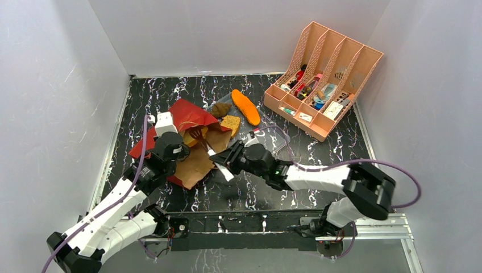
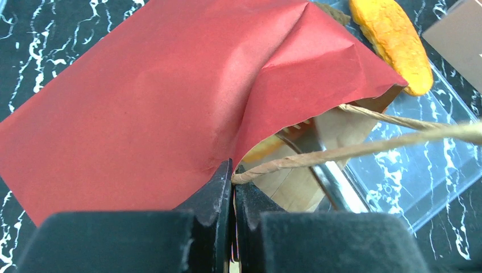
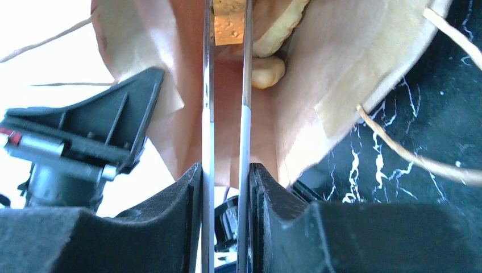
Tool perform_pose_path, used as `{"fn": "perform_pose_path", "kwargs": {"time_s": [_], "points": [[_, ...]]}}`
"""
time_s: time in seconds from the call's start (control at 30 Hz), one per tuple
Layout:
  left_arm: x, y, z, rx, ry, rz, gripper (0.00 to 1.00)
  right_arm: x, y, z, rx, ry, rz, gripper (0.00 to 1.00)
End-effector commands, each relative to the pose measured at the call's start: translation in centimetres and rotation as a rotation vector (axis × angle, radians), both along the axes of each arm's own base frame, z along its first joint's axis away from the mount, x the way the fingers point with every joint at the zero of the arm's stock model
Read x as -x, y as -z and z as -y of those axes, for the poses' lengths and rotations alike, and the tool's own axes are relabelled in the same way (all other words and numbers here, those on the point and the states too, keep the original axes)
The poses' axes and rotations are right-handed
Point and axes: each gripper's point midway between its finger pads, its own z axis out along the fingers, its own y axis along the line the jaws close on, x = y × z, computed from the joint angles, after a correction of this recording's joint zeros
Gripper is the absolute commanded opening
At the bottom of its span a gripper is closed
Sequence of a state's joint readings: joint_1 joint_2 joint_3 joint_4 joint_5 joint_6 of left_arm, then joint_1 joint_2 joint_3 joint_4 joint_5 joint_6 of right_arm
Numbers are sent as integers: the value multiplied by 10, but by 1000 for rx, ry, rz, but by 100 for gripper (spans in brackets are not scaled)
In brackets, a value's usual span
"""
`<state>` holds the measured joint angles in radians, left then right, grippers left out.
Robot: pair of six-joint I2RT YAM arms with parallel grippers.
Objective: Take the fake bread out of the paper bag
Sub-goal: Take out the fake bread from the paper bag.
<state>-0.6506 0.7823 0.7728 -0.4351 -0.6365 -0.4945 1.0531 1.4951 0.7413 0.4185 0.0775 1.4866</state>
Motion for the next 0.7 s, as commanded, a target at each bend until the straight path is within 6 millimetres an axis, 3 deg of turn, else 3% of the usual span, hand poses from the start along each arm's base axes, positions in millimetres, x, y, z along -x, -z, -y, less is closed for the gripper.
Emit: {"fn": "perform_pose_path", "kwargs": {"time_s": [0.0, 0.27, 0.47, 0.67], "points": [[-6, -20, -15, -25, -111, 37, 0, 12, -29, 27, -21, -3, 95, 0], [-17, -31, -25, -100, -200, 35, 0, 47, -48, 86, 15, -23, 172, 0], [-18, -30, -35, -191, -236, 12, 0, 60, -67, 138, 16, 50, 221, 0], [-15, -31, -42, -237, -250, 5, 0, 62, -74, 161, 16, 99, 234, 0]]}}
